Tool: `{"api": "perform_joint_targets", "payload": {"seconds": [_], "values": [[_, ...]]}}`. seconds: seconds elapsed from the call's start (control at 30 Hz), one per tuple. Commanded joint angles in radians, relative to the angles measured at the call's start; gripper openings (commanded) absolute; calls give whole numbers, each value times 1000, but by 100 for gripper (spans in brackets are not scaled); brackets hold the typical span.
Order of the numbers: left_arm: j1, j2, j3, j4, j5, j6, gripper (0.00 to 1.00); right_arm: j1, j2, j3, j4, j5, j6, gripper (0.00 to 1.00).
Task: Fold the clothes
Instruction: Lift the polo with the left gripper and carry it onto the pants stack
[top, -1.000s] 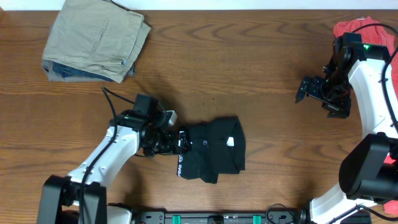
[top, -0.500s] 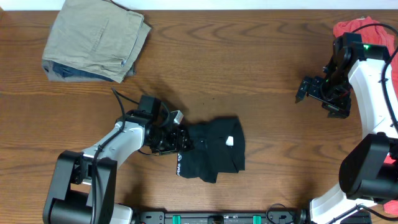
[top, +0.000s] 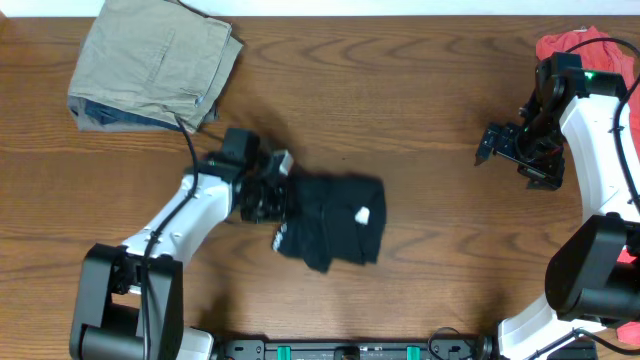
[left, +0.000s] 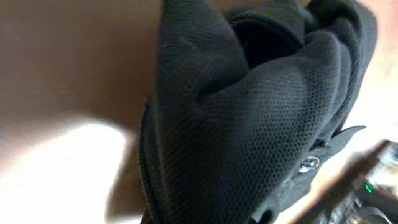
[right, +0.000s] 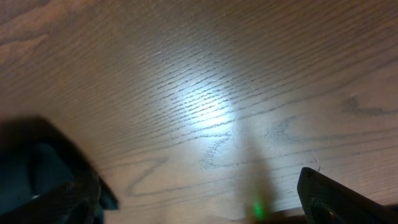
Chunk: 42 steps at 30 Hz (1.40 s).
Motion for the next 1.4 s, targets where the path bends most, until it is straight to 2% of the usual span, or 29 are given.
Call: {"api": "perform_joint_targets", "payload": {"seconds": [0.0,0.17,0.33,0.63,0.77,1.0,1.37], "values": [[4,3,116,-5,-206,28,6,1,-14,12,3,3,-11,99],[5,4,240,9,-432,119,6,1,-14,12,3,3,-11,99],[5,4,314,61,-579,227,6,1,-14,12,3,3,-11,99],[7,4,325,291,-824,354,6,1,-14,12,3,3,-11,99],[15,4,325,365,-913,362,6,1,-14,12,3,3,-11,99],[52,4,325,421,-961,348,6,1,-14,12,3,3,-11,98],[153,10,324,520,-926,156,6,1,-14,12,3,3,-11,99]]}}
